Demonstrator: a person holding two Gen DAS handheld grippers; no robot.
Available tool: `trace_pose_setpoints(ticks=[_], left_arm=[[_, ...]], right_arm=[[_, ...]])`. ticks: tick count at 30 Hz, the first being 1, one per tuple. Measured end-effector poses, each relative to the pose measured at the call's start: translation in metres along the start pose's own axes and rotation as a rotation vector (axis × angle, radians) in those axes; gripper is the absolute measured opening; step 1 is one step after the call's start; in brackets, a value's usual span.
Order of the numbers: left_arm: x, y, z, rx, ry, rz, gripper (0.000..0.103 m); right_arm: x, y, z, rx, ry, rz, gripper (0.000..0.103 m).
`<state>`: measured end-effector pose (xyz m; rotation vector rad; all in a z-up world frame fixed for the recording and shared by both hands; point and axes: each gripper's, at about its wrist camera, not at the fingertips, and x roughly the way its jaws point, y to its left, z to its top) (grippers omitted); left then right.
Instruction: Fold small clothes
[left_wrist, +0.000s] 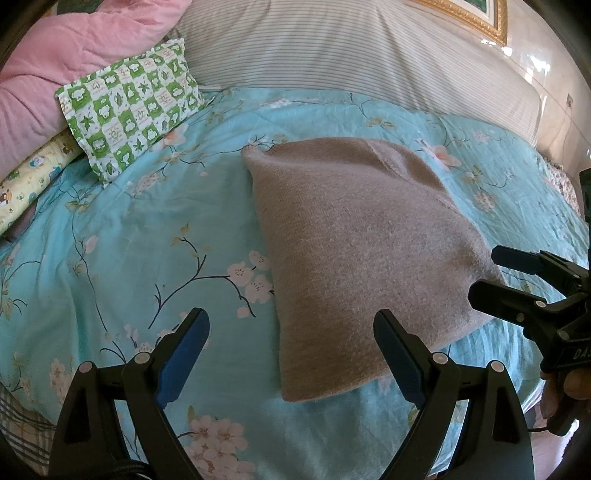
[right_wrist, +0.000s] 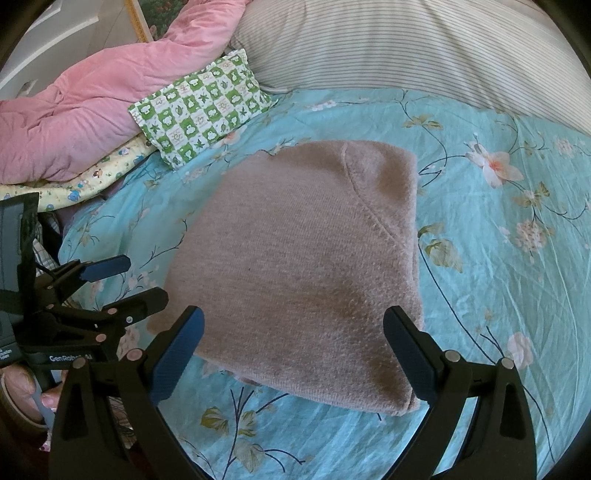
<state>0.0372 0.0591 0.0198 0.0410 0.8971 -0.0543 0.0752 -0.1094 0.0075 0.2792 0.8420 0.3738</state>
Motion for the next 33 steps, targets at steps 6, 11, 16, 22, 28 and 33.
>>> trace_pose_setpoints(ticks=[6, 11, 16, 22, 28, 33], left_arm=[[-0.0002, -0.0003, 0.0000, -0.004, 0.001, -0.002, 0.091], [0.0003, -0.0003, 0.0006, -0.001, 0.000, -0.002, 0.091], [0.0006, -0.0004, 0.0006, -0.001, 0.002, -0.004, 0.091], [0.0009, -0.0015, 0.0008, -0.002, 0.006, -0.005, 0.091], [0.0010, -0.0017, 0.0009, 0.000, 0.006, -0.005, 0.091], [0.0012, -0.0022, 0.0010, 0.000, 0.005, -0.005, 0.091]], right_arm=[[-0.0009, 0.0001, -0.0004, 0.002, -0.001, 0.001, 0.098], [-0.0016, -0.0014, -0.0012, 0.004, -0.001, 0.000, 0.098], [-0.0017, -0.0024, -0.0002, 0.003, -0.001, 0.002, 0.098], [-0.0017, -0.0017, 0.0001, 0.005, -0.001, 0.001, 0.098], [-0.0020, -0.0038, 0.0003, 0.002, -0.001, 0.004, 0.098], [-0.0020, -0.0037, 0.0001, 0.003, 0.000, 0.004, 0.098]])
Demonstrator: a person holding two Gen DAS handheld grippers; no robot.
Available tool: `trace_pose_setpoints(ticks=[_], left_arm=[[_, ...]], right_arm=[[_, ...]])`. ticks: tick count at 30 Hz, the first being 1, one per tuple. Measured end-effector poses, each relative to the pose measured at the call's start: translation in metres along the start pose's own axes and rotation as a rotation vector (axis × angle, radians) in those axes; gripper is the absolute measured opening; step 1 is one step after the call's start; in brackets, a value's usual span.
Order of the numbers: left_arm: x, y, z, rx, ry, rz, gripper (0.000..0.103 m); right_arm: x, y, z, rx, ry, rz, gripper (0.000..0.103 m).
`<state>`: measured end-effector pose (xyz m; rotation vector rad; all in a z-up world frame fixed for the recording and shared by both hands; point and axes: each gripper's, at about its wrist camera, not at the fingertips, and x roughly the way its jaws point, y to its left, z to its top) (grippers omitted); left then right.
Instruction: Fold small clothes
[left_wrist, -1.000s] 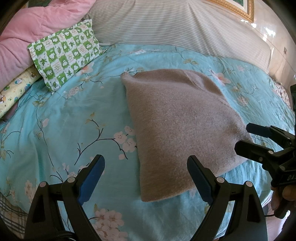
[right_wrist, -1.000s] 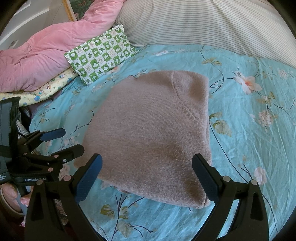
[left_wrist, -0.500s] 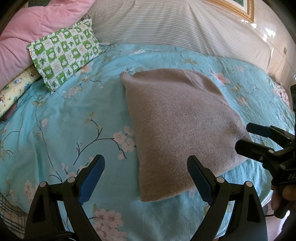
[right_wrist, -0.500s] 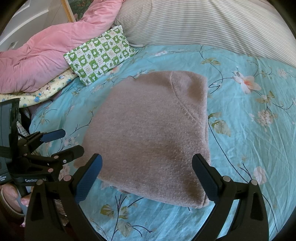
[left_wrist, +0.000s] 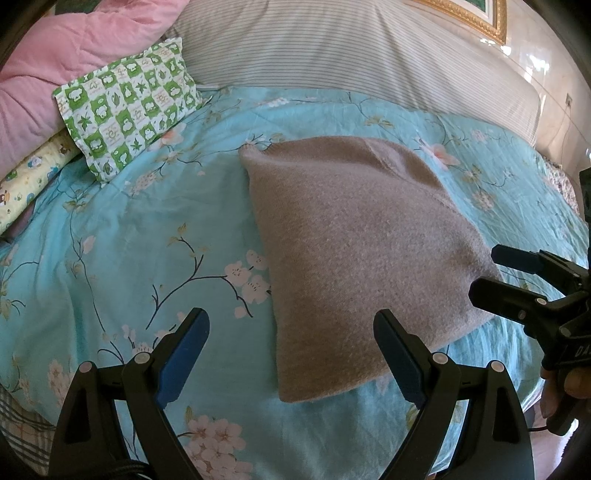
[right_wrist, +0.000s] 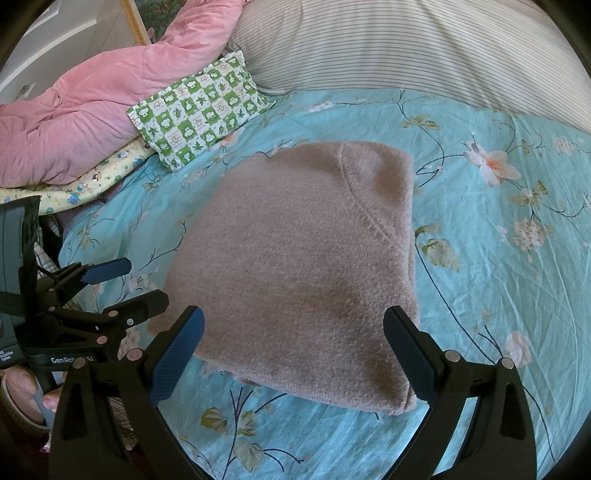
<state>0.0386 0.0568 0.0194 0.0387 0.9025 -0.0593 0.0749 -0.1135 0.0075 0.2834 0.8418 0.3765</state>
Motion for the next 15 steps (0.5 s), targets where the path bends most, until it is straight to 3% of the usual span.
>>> trace_pose_setpoints(ticks=[15], left_arm=[[0.0003, -0.0018, 0.0011, 0.004, 0.001, -0.001, 0.091]], right_arm=[[-0.0004, 0.0003, 0.0004, 0.000, -0.001, 0.001, 0.098]])
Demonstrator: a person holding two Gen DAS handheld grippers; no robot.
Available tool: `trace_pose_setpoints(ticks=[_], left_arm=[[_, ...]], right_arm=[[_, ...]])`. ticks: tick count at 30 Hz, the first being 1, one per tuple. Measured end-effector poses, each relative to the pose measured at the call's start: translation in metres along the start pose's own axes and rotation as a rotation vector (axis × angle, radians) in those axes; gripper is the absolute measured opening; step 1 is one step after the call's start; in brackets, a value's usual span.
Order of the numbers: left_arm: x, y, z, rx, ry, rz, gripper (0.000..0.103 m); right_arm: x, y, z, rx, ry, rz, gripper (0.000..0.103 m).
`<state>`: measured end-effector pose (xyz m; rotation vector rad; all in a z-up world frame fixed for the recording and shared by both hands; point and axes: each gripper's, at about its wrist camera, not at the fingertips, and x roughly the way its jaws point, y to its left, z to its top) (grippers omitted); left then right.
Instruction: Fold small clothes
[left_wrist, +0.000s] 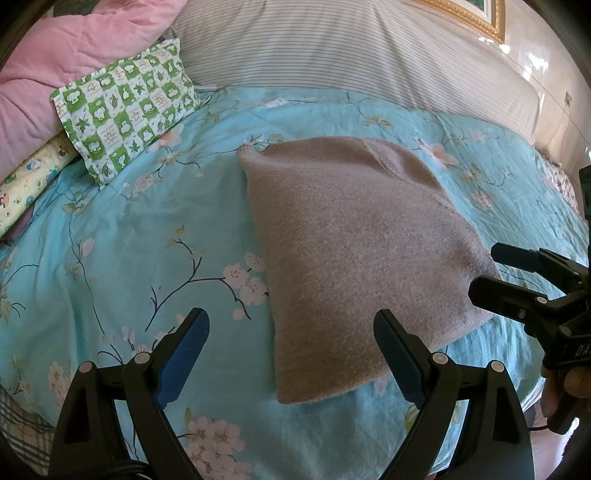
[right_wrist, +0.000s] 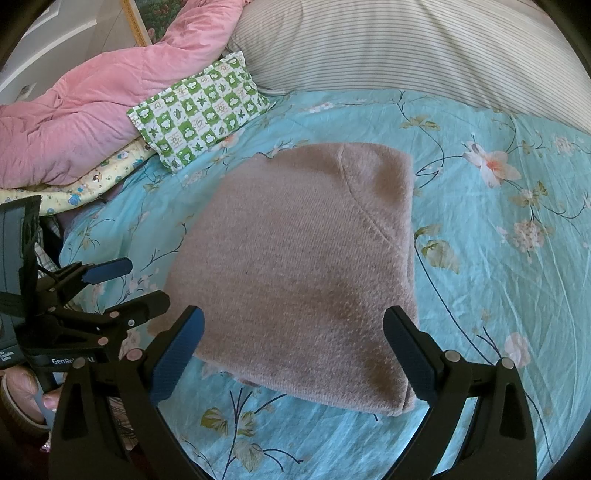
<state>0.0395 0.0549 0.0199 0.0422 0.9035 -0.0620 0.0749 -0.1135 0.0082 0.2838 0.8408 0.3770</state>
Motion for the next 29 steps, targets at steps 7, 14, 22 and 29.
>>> trace_pose_setpoints(ticks=[7, 14, 22, 29], left_arm=[[0.001, -0.002, 0.002, 0.007, -0.003, -0.002, 0.091], [0.002, 0.001, 0.005, 0.017, -0.012, 0.006, 0.091], [0.005, 0.005, 0.011, 0.032, -0.017, 0.012, 0.091], [0.008, 0.013, 0.018, 0.010, -0.016, 0.015, 0.091]], right_arm=[[0.000, -0.001, 0.000, 0.000, 0.000, 0.001, 0.098], [0.000, -0.001, 0.004, 0.008, -0.002, 0.005, 0.098], [0.002, -0.008, 0.007, 0.024, -0.009, 0.009, 0.098], [0.004, -0.013, 0.009, 0.033, -0.013, -0.007, 0.098]])
